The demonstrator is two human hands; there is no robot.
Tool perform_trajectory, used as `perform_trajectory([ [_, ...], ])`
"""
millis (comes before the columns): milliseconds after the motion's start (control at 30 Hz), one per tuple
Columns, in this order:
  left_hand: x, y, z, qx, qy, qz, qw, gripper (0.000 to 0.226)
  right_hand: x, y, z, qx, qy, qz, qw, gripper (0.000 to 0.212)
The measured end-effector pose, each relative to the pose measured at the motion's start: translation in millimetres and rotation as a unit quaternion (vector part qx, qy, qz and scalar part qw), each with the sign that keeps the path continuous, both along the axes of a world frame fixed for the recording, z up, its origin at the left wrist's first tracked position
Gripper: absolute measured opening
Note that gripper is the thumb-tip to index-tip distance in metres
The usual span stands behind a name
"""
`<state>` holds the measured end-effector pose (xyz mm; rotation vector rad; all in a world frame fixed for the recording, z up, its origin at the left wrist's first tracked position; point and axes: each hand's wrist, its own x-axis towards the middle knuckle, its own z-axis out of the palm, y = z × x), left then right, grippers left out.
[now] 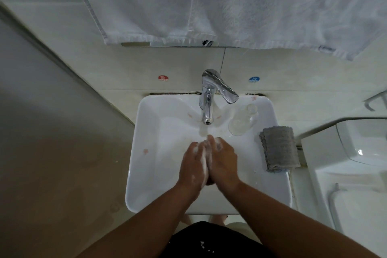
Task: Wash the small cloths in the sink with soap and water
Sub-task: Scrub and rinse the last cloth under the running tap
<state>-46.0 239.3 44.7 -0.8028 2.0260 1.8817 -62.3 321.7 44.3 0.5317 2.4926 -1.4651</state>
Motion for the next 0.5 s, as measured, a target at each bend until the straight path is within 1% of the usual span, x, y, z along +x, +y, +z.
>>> perform_trajectory([
  [67, -10, -8, 1, -0.006, -0.01, 0.039, 0.999, 0.021, 19, -12, 5, -0.007, 0.015, 0.036, 0.999, 0.04],
  [100, -11, -11, 4, 0.003, -0.017, 0.037, 0.999, 0.017, 24, -16, 6, -0.005, 0.031, 0.053, 0.998, 0.038],
  [133, -9, -11, 8, 0.028, -0.017, 0.026, 0.999, 0.018, 24, -16, 5, -0.003, 0.044, 0.053, 0.998, 0.036],
  [200, -1, -5, 18, 0.107, -0.037, -0.012, 0.994, 0.023, 8, -4, -3, 0.014, 0.05, 0.023, 0.998, 0.039],
  [233, 5, 0, 21, 0.119, -0.047, -0.023, 0.992, 0.025, -3, 5, -5, 0.022, 0.043, 0.016, 0.999, 0.042],
  [267, 10, 3, 23, 0.109, -0.04, -0.034, 0.993, 0.026, -11, 13, -8, 0.03, 0.033, 0.023, 0.999, 0.045],
  [367, 14, 3, 9, 0.015, 0.013, -0.095, 0.995, 0.023, -20, 32, -17, 0.068, 0.002, 0.076, 0.995, 0.048],
  [433, 10, -7, 4, -0.049, 0.009, -0.067, 0.996, 0.029, -20, 40, -17, 0.059, -0.011, 0.066, 0.996, 0.045],
  [500, 5, -22, -2, -0.118, 0.016, -0.011, 0.993, 0.034, -20, 45, -12, 0.014, 0.0, 0.054, 0.998, 0.04],
])
